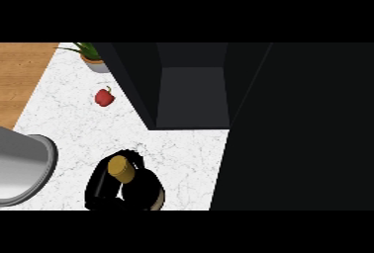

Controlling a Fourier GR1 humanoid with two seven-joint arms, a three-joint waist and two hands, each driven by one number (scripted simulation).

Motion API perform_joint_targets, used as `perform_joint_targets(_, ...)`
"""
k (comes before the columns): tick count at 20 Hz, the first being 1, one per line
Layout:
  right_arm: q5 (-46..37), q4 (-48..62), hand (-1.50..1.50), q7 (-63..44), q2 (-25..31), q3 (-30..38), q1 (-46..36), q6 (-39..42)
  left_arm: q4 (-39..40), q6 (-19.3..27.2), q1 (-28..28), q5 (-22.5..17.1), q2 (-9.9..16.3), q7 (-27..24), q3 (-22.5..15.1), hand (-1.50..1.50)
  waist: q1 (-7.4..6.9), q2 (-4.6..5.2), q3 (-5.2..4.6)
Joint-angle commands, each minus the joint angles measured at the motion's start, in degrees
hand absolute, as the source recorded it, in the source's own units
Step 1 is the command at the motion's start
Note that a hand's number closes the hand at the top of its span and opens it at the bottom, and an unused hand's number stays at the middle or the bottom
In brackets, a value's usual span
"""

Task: Pick up the wine, place it into the cabinet and close the cabinet

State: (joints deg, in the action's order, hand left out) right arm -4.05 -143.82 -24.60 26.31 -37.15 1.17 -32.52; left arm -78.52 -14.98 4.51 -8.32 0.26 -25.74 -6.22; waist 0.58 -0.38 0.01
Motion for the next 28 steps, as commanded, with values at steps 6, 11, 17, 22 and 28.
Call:
perform_joint_targets(6, -3.4, -13.0, -1.5, -2.2, 2.8, -1.1, 5.6, -0.5, -9.2, 11.3, -1.2, -0.1, -0.3, 6.0, -7.6, 1.5, 0.27, 0.0, -0.05)
perform_joint_targets(11, -2.4, -12.2, -1.5, 2.1, 2.8, -2.9, 9.6, 0.2, -4.3, 17.9, -7.7, 0.0, -0.3, 5.0, -7.3, 1.5, 0.74, 0.07, -0.02)
perform_joint_targets(17, 1.6, -12.9, -1.5, 6.7, 5.7, 0.2, 13.9, 1.6, -4.7, 26.1, -10.2, 3.0, -0.3, 8.2, -10.8, 1.5, 0.7, 0.07, 0.06)
perform_joint_targets(22, 0.8, -11.9, -1.5, 0.8, 4.8, 2.1, 7.8, 1.3, 4.2, 25.1, -18.8, 2.8, 0.1, 7.8, -7.5, 1.5, 0.37, 0.33, -0.06)
perform_joint_targets(28, 3.7, -10.3, -1.5, 6.7, 4.5, 2.6, 11.5, 2.4, 6.7, 26.2, -23.9, 3.0, 0.2, 9.8, -6.6, 1.5, 0.35, 0.29, 0.0)
